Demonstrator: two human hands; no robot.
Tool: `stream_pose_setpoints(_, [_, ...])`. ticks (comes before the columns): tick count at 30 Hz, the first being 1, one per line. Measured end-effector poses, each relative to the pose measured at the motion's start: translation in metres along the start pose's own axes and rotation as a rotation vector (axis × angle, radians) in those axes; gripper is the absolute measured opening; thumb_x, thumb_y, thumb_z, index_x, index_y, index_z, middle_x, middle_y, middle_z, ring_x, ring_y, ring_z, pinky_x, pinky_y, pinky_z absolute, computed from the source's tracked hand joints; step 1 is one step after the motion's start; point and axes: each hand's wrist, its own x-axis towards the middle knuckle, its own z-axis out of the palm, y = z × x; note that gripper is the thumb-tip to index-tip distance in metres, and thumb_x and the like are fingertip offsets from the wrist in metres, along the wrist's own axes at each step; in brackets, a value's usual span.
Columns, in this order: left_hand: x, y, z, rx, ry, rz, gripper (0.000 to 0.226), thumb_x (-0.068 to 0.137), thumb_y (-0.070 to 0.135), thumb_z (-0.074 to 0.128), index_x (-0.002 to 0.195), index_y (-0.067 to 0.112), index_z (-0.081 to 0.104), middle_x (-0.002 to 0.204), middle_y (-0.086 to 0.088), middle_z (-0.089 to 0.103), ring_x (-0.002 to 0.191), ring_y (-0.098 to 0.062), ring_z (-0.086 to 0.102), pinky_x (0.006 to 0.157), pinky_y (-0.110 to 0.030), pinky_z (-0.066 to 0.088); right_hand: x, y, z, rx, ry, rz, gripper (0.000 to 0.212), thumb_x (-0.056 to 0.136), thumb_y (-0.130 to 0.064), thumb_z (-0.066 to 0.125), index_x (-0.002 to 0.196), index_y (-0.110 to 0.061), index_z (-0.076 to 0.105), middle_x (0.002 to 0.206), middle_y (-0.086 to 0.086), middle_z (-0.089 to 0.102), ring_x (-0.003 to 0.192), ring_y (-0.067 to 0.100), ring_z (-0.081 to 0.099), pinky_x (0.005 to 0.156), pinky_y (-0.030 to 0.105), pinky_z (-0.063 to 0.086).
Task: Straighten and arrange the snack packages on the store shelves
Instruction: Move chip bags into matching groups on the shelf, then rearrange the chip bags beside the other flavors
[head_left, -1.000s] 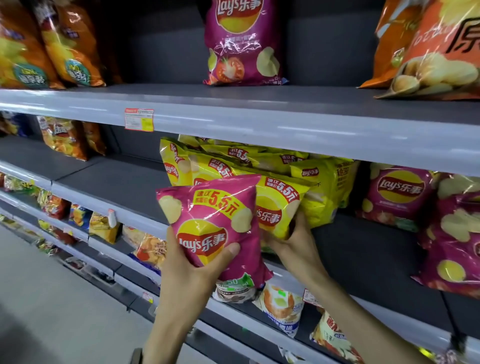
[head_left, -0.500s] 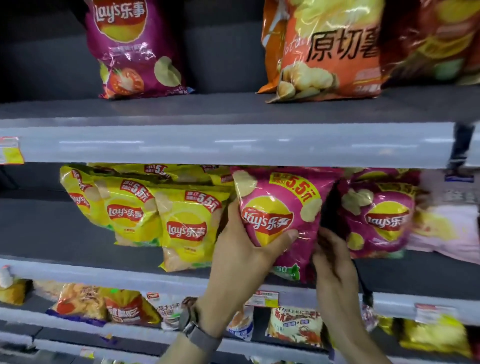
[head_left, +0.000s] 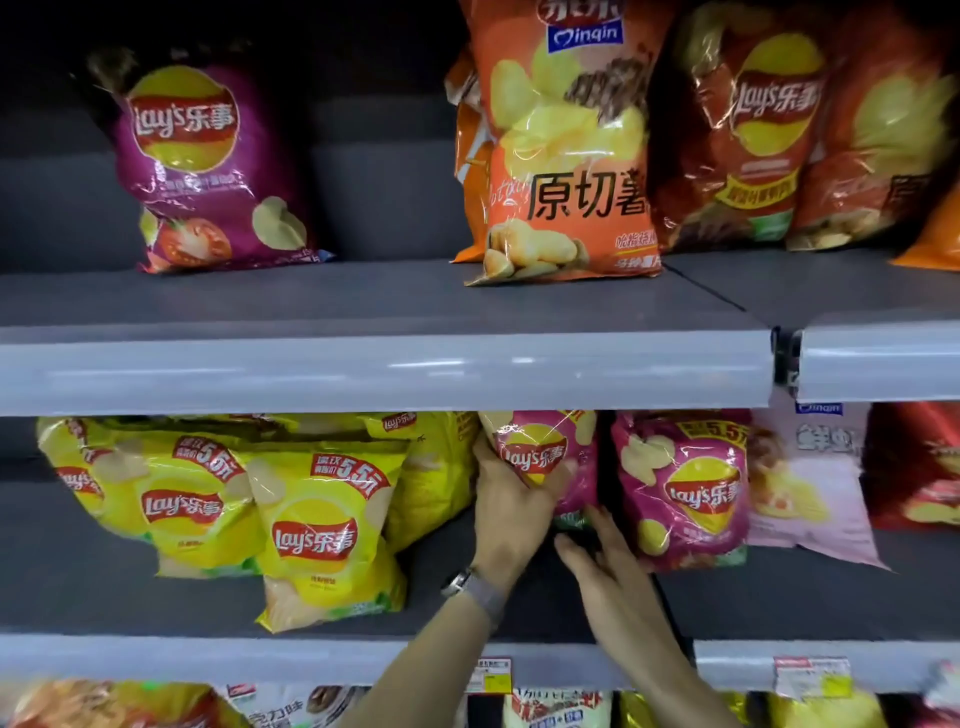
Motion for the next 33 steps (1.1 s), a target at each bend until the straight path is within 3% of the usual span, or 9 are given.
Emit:
stream_pose_setpoints(3, [0.001, -0.003, -0.002, -0.068, -0.120, -0.021, 0.098, 0.068, 0.063, 0.087, 0.145, 0.028, 0.037, 0.133, 0.009, 0.068, 0.121, -0.010, 0.067, 0.108, -0.042, 0.054, 0.007, -0.004, -0.003, -0.047, -0.033, -0.003, 0.066, 0.103, -0.042, 0.057, 0.162, -0.029, 0.029, 0.168, -0.007, 0.025, 0.153, 0.016, 0.026, 0.118, 0.029, 0.024])
stream_pose_setpoints(8, [-0.002, -0.016, -0.015, -0.092, -0.181, -0.075, 0.102, 0.074, 0.080, 0.073, 0.157, 0.037, 0.033, 0.148, 0.011, 0.056, 0.140, -0.011, 0.051, 0.120, -0.045, 0.042, 0.009, -0.003, -0.006, -0.052, -0.049, 0.009, 0.076, 0.101, -0.049, 0.058, 0.165, -0.030, 0.021, 0.171, -0.009, 0.017, 0.156, 0.015, 0.020, 0.126, 0.037, 0.020])
stream_pose_setpoints(12, [-0.011, -0.013, -0.021, -0.082, -0.245, -0.098, 0.092, 0.079, 0.078, 0.065, 0.157, 0.039, 0.037, 0.150, 0.011, 0.054, 0.141, -0.010, 0.048, 0.122, -0.044, 0.038, 0.010, -0.004, -0.006, -0.061, -0.051, 0.004, 0.071, 0.102, -0.042, 0.059, 0.163, -0.029, 0.026, 0.167, -0.007, 0.029, 0.152, 0.017, 0.030, 0.113, 0.028, 0.027])
stream_pose_setpoints(16, [-0.011, -0.009, -0.019, -0.067, -0.285, -0.121, 0.099, 0.069, 0.093, 0.063, 0.153, 0.046, 0.039, 0.147, 0.011, 0.057, 0.136, -0.010, 0.054, 0.120, -0.046, 0.041, 0.013, -0.006, -0.007, -0.081, -0.043, -0.016, 0.067, 0.102, -0.037, 0.061, 0.161, -0.027, 0.030, 0.164, -0.005, 0.033, 0.149, 0.016, 0.032, 0.107, 0.026, 0.026])
stream_pose_setpoints(22, [-0.017, -0.002, -0.030, 0.066, -0.358, -0.112, 0.078, 0.083, 0.076, 0.063, 0.153, 0.048, 0.040, 0.146, 0.015, 0.057, 0.136, -0.008, 0.053, 0.120, -0.043, 0.040, 0.009, -0.005, -0.012, -0.153, -0.063, -0.027, 0.072, 0.102, -0.039, 0.059, 0.163, -0.028, 0.023, 0.168, -0.006, 0.025, 0.154, 0.015, 0.023, 0.114, 0.026, 0.022])
stream_pose_setpoints(24, [-0.023, 0.003, -0.037, 0.146, -0.370, -0.060, 0.069, 0.094, 0.065, 0.061, 0.156, 0.041, 0.041, 0.149, 0.016, 0.054, 0.141, -0.010, 0.049, 0.121, -0.035, 0.036, 0.007, -0.005, -0.016, -0.202, -0.074, -0.037, 0.072, 0.102, -0.040, 0.059, 0.163, -0.028, 0.022, 0.167, -0.007, 0.026, 0.154, 0.015, 0.023, 0.113, 0.025, 0.021])
stream_pose_setpoints(28, [-0.037, 0.014, -0.058, 0.404, -0.346, 0.060, 0.059, 0.103, 0.042, 0.060, 0.157, 0.026, 0.043, 0.148, 0.004, 0.054, 0.139, -0.018, 0.050, 0.108, -0.023, 0.039, 0.000, -0.009, -0.023, -0.280, -0.093, -0.103, 0.060, 0.102, -0.040, 0.059, 0.157, -0.031, 0.037, 0.155, -0.008, 0.044, 0.144, 0.015, 0.040, 0.113, 0.029, 0.033])
stream_pose_setpoints(31, [-0.050, 0.023, -0.073, 0.552, -0.347, 0.126, 0.051, 0.093, 0.050, 0.052, 0.141, 0.033, 0.058, 0.134, 0.006, 0.065, 0.124, -0.020, 0.062, 0.101, -0.033, 0.052, -0.006, -0.013, -0.025, -0.340, -0.085, -0.175, 0.045, 0.101, -0.038, 0.061, 0.145, -0.032, 0.052, 0.135, -0.015, 0.056, 0.131, 0.009, 0.051, 0.104, 0.026, 0.040])
stream_pose_setpoints(33, [-0.060, 0.030, -0.080, 0.640, -0.321, 0.133, 0.050, 0.091, 0.053, 0.049, 0.136, 0.036, 0.059, 0.128, 0.008, 0.068, 0.117, -0.022, 0.065, 0.094, -0.038, 0.056, -0.011, -0.018, -0.026, -0.409, -0.068, -0.230, 0.044, 0.095, -0.049, 0.057, 0.137, -0.036, 0.057, 0.131, -0.017, 0.061, 0.124, 0.007, 0.056, 0.102, 0.030, 0.047])
